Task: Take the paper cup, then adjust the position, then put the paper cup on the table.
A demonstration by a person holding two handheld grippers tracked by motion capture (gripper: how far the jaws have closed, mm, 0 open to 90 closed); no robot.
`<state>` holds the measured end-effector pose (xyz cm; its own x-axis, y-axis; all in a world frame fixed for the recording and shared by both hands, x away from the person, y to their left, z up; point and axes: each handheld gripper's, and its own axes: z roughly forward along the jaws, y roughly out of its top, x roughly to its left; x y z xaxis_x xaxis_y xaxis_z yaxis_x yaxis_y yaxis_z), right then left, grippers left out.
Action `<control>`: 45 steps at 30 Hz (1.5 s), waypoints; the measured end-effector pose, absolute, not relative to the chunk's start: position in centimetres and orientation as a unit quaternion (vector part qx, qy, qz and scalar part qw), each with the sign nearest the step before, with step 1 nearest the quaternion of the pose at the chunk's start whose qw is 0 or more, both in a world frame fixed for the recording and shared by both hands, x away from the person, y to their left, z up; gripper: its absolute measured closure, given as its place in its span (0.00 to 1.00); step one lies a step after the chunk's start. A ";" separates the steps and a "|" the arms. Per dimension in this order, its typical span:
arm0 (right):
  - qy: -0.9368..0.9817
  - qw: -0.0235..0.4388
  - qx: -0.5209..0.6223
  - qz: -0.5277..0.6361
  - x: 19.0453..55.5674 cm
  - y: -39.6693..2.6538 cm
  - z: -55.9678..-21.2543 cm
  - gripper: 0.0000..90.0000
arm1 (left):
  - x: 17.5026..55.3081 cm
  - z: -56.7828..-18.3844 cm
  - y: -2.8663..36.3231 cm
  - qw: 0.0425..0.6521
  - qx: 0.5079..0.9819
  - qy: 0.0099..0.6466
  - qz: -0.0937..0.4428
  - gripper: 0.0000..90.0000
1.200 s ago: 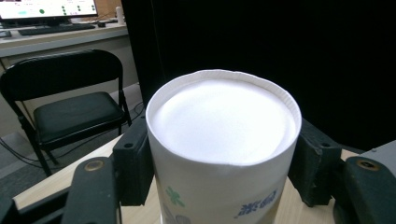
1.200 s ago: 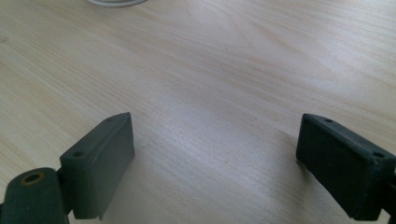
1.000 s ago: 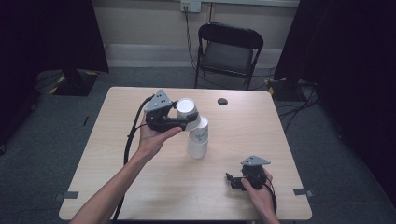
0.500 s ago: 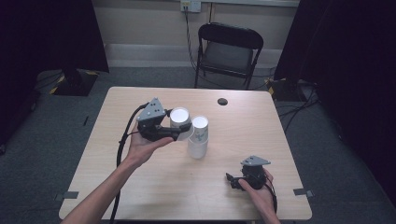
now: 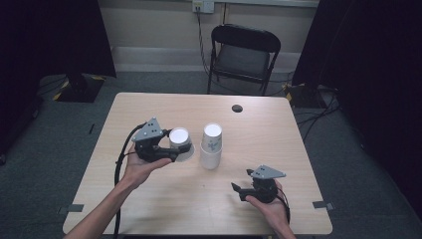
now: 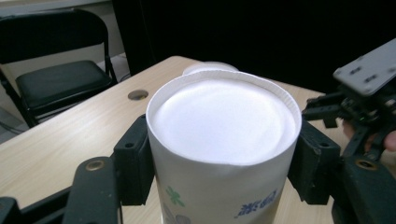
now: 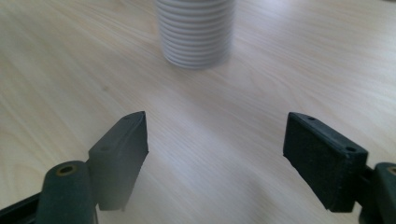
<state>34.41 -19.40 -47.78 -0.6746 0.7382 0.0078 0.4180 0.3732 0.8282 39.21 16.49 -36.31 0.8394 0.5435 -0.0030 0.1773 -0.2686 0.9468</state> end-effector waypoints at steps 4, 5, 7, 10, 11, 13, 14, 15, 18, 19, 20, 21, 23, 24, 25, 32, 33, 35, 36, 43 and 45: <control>0.809 0.183 0.329 0.451 33.8 -18.1 -46.8 0.30 | 39.1 -37.1 16.9 0.558 0.780 0.239 0.156 0.39; 0.809 0.182 0.325 0.456 33.7 -17.8 -46.7 0.30 | 39.1 -37.4 16.9 0.559 0.780 0.239 0.150 0.39; 0.808 0.179 0.311 0.468 33.5 -17.0 -46.1 0.36 | 39.1 -37.7 17.0 0.560 0.779 0.242 0.144 0.39; 0.806 0.177 0.304 0.476 33.5 -16.5 -45.7 0.38 | 39.0 -38.0 17.2 0.561 0.778 0.245 0.138 0.39; 0.805 0.176 0.292 0.485 33.4 -15.6 -45.1 0.43 | 38.8 -38.3 17.2 0.559 0.779 0.249 0.139 0.39; 0.808 0.173 0.286 0.485 33.4 -15.0 -44.7 0.45 | 38.6 -38.5 17.2 0.557 0.780 0.249 0.138 0.39; 0.809 0.170 0.281 0.488 33.4 -14.5 -44.4 0.46 | 38.4 -38.6 17.3 0.562 0.775 0.255 0.135 0.39; 0.808 0.169 0.277 0.491 33.5 -14.1 -44.2 0.47 | 38.4 -38.7 17.4 0.564 0.774 0.259 0.128 0.39; 0.808 0.161 0.267 0.499 33.5 -13.0 -43.8 0.49 | 38.1 -38.9 17.3 0.559 0.778 0.259 0.120 0.39; 0.809 0.159 0.263 0.500 33.6 -12.7 -43.8 0.50 | 37.9 -39.1 17.2 0.568 0.774 0.263 0.097 0.39; 0.810 0.155 0.259 0.502 33.6 -12.4 -43.7 0.51 | 37.7 -39.1 17.0 0.564 0.775 0.266 0.102 0.39; 0.811 0.153 0.256 0.503 33.6 -12.0 -43.7 0.51 | 37.6 -39.1 17.0 0.565 0.774 0.268 0.103 0.39; 0.812 0.153 0.253 0.504 33.6 -11.7 -43.7 0.52 | 37.5 -39.1 17.0 0.576 0.767 0.269 0.086 0.39; 0.814 0.153 0.250 0.501 33.6 -11.4 -43.7 0.53 | 37.3 -39.2 17.0 0.577 0.766 0.271 0.081 0.39; 0.815 0.152 0.247 0.502 33.7 -10.9 -43.7 0.53 | 37.0 -39.2 16.9 0.574 0.769 0.269 0.082 0.39; 0.815 0.156 0.234 0.507 33.4 -9.8 -43.7 0.57 | 36.3 -39.4 17.7 0.582 0.758 0.286 0.071 0.39; 0.815 0.156 0.231 0.508 33.4 -9.6 -43.7 0.58 | 36.1 -39.5 17.9 0.584 0.756 0.288 0.068 0.39; 0.814 0.156 0.226 0.511 33.2 -9.2 -43.8 0.59 | 35.9 -39.5 18.2 0.589 0.750 0.292 0.064 0.39; 0.815 0.154 0.222 0.512 33.2 -9.1 -43.8 0.59 | 35.8 -39.6 18.3 0.593 0.746 0.296 0.060 0.39; 0.812 0.163 0.201 0.524 32.9 -7.8 -44.0 0.62 | 35.7 -39.7 18.3 0.593 0.745 0.300 0.047 0.39; 0.812 0.167 0.196 0.524 32.9 -7.5 -44.1 0.63 | 35.7 -39.8 18.2 0.596 0.742 0.303 0.041 0.39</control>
